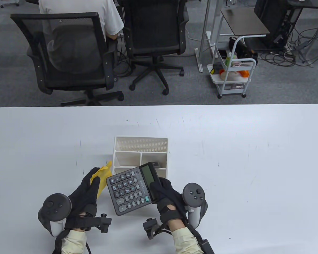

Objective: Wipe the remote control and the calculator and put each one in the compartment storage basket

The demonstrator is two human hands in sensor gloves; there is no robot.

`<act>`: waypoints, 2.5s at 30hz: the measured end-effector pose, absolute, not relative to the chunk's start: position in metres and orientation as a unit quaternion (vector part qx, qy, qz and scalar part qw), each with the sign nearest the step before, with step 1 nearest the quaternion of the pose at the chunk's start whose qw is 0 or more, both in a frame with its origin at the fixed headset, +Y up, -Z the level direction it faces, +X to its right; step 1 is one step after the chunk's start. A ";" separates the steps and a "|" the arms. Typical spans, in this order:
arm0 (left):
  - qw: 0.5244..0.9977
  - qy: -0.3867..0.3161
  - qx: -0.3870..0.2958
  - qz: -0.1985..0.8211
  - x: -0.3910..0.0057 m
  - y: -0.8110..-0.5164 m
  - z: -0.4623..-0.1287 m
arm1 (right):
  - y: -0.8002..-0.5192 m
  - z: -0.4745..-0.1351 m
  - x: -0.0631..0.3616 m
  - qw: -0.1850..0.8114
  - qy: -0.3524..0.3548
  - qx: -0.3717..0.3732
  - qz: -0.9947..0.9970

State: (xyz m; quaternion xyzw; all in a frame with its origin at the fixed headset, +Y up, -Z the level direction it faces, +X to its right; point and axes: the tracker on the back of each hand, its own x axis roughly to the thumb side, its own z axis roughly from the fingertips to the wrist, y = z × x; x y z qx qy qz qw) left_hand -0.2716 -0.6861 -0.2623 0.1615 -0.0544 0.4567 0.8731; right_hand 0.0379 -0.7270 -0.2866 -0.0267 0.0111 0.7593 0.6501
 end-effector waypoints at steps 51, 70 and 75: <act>0.902 -0.356 0.240 -0.050 -0.153 -0.694 -0.219 | -0.725 -0.275 0.049 0.730 -0.027 0.018 0.683; 0.903 -0.345 0.244 -0.077 -0.151 -0.702 -0.221 | -0.733 -0.269 0.045 0.756 -0.024 -0.032 0.653; 0.899 -0.342 0.258 -0.093 -0.149 -0.701 -0.220 | -0.733 -0.268 0.049 0.762 -0.022 -0.049 0.645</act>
